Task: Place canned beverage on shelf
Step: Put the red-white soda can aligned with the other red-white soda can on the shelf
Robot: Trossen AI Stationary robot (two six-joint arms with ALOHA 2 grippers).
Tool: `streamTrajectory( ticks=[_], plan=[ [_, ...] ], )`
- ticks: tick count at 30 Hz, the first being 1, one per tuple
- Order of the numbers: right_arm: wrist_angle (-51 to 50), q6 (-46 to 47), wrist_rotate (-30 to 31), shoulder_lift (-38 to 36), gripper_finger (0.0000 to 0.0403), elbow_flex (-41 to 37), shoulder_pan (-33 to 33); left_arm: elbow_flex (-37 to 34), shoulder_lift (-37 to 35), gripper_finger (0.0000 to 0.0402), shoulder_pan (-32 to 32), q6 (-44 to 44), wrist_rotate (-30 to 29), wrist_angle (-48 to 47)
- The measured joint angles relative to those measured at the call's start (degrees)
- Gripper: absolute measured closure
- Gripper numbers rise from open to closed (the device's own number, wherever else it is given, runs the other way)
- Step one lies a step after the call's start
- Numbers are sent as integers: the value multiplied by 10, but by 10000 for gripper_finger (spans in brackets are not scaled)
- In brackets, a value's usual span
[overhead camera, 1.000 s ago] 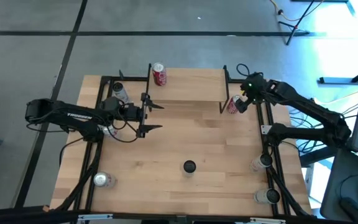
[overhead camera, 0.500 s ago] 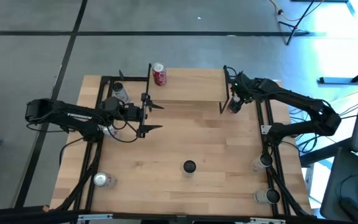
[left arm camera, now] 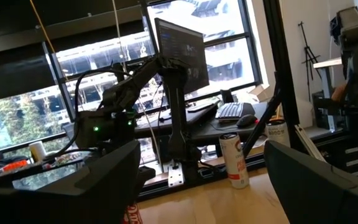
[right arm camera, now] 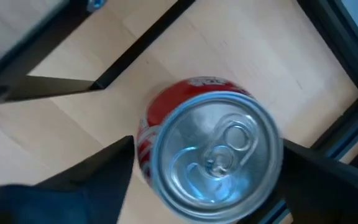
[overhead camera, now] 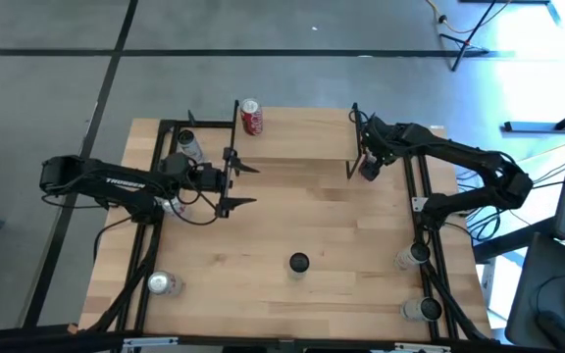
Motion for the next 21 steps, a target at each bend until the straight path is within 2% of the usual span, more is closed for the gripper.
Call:
streamTrajectory(
  ticks=[4, 7, 13, 17, 21],
  plan=[
    [-16, 1, -1, -2, 152, 2, 0, 0, 0, 75, -5, 1, 0, 4],
    [-43, 1, -7, -9, 155, 2, 5, 0, 0, 75, -9, 1, -2, 4],
    [-82, 37, -20, -53, 155, -1, 56, 0, 0, 75, -9, 1, -3, 5],
    [-124, 86, -19, -82, 155, -1, 120, 0, 0, 75, -9, 1, -4, 5],
    [-124, 134, -32, -94, 155, -1, 204, 0, 0, 75, -10, -1, -22, 5]
  ],
)
